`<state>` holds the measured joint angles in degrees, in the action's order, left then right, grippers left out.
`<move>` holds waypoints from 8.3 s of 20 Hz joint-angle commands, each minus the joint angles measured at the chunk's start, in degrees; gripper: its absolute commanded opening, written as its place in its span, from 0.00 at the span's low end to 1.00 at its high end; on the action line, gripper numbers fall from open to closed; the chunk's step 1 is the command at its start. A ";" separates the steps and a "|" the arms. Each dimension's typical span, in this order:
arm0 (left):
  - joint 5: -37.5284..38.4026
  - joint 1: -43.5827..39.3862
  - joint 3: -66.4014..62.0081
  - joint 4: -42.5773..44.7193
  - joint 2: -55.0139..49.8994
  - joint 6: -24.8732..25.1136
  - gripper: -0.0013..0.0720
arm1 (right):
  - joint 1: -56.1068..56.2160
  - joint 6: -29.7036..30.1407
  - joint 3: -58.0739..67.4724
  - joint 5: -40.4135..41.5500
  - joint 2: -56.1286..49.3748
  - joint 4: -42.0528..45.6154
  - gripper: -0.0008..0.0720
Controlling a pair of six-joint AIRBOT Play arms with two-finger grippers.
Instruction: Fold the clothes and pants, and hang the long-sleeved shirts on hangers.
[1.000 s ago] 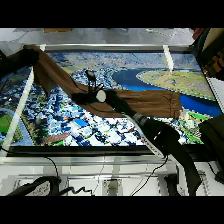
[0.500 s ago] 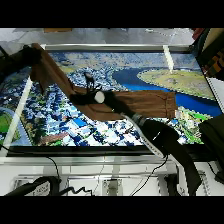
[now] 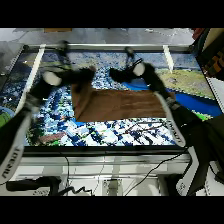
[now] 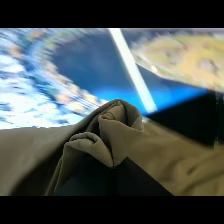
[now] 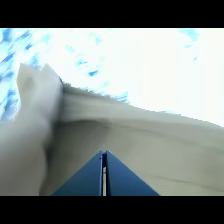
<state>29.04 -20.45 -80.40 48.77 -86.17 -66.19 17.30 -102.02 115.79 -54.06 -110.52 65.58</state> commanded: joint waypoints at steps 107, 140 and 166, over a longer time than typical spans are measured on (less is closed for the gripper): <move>35.52 -6.64 -29.05 15.65 -10.32 -24.09 0.03 | -12.76 14.67 -8.41 -15.19 -0.74 -5.14 0.06; 26.40 -4.61 -29.20 7.72 -15.54 -13.68 0.97 | -23.08 30.95 -30.80 -19.85 -1.22 -28.11 0.78; 36.83 2.80 -29.20 19.37 7.80 -9.18 0.97 | -22.88 21.24 -9.84 -19.91 17.33 -23.23 0.05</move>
<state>64.07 -17.98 -109.58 66.28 -83.72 -75.55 -0.08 -75.44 102.87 -70.19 -100.51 31.40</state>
